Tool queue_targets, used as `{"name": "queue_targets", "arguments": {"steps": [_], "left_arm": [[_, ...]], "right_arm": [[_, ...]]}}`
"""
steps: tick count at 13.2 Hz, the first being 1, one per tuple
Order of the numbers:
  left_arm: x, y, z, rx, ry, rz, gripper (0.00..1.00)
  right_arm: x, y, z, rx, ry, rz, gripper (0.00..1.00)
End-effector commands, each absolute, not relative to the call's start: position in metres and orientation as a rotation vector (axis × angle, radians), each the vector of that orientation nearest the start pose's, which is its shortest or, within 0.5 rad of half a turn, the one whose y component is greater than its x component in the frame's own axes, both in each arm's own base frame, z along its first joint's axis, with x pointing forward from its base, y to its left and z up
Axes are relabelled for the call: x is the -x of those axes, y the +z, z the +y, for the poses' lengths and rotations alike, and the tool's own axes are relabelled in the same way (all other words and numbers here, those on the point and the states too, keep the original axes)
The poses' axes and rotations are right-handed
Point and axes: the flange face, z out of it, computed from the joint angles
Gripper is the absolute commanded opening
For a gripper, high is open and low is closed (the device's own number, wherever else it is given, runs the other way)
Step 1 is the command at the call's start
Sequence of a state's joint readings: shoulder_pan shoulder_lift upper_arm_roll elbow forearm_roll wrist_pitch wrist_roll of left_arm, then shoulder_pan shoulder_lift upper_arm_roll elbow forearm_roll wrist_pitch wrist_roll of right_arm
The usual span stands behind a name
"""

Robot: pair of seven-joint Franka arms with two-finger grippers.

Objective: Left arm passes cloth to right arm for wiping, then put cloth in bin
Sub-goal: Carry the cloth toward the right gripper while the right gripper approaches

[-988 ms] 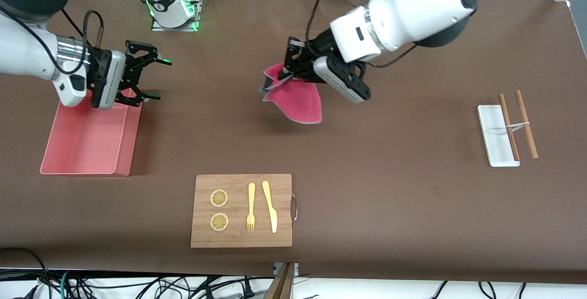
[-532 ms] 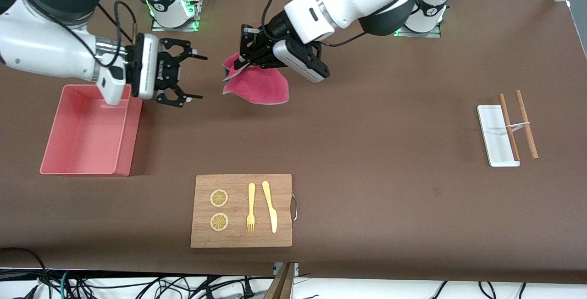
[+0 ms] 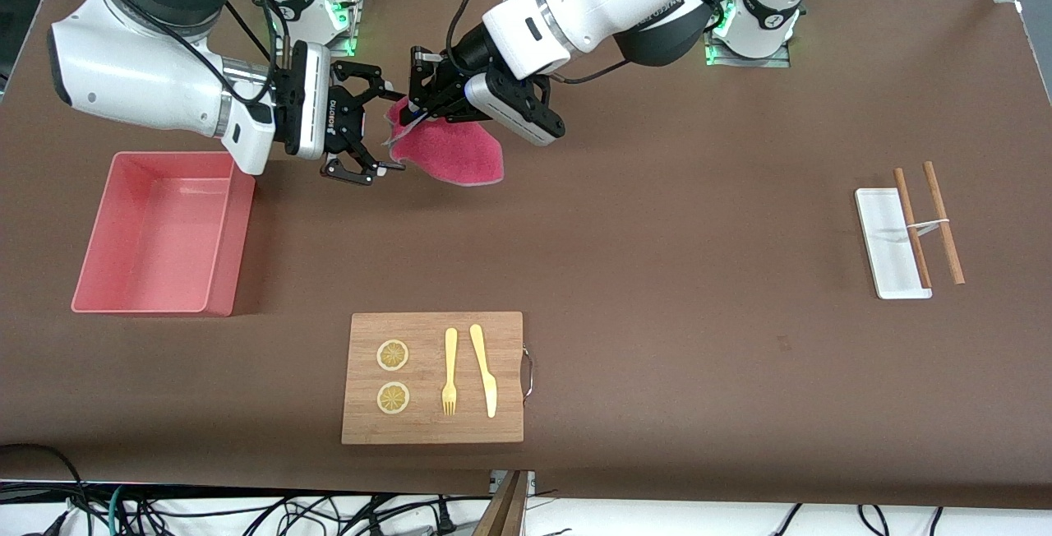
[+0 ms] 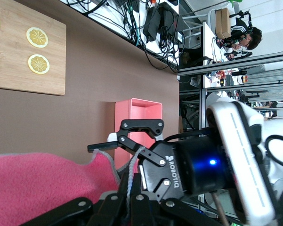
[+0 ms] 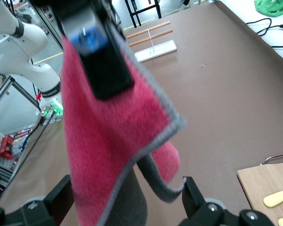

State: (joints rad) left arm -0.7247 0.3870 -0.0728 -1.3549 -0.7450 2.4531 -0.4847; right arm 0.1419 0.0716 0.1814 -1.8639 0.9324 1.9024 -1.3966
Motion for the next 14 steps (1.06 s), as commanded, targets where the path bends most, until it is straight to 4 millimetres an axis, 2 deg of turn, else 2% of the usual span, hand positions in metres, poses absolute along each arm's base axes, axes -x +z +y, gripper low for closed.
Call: {"name": "queue_targets", "arguments": {"steps": [1,6,8,9,10,13,14], "left_arm": [[-0.515,0.588,-0.513,-2.180,0.162,0.144,0.00],[-0.516,0.589,-0.513,-2.180,0.166,0.144,0.00],[-0.515,0.589,-0.513,-2.179,0.165,0.142,0.00],[-0.515,0.589,-0.513,-2.179,0.165,0.142,0.00],[-0.516,0.587,-0.513,-2.181,0.165,0.144,0.00],[-0.516,0.586,-0.513,-2.182,0.164,0.145,0.00],[-0.515,0.587,-0.514,-2.180,0.163,0.143,0.00]], "right_arm": [[-0.527,0.483,0.239,1.702,-0.596,-1.534,1.00],[-0.506,0.470,0.239,1.665,-0.642,-1.495,1.00],[-0.498,0.462,0.246,1.643,-0.666,-1.521,0.97],[-0.495,0.459,0.250,1.640,-0.672,-1.524,0.90],[-0.494,0.458,0.253,1.647,-0.679,-1.529,0.79],[-0.494,0.456,0.256,1.662,-0.684,-1.528,0.28],[-0.494,0.456,0.256,1.663,-0.683,-1.526,0.16]]}}
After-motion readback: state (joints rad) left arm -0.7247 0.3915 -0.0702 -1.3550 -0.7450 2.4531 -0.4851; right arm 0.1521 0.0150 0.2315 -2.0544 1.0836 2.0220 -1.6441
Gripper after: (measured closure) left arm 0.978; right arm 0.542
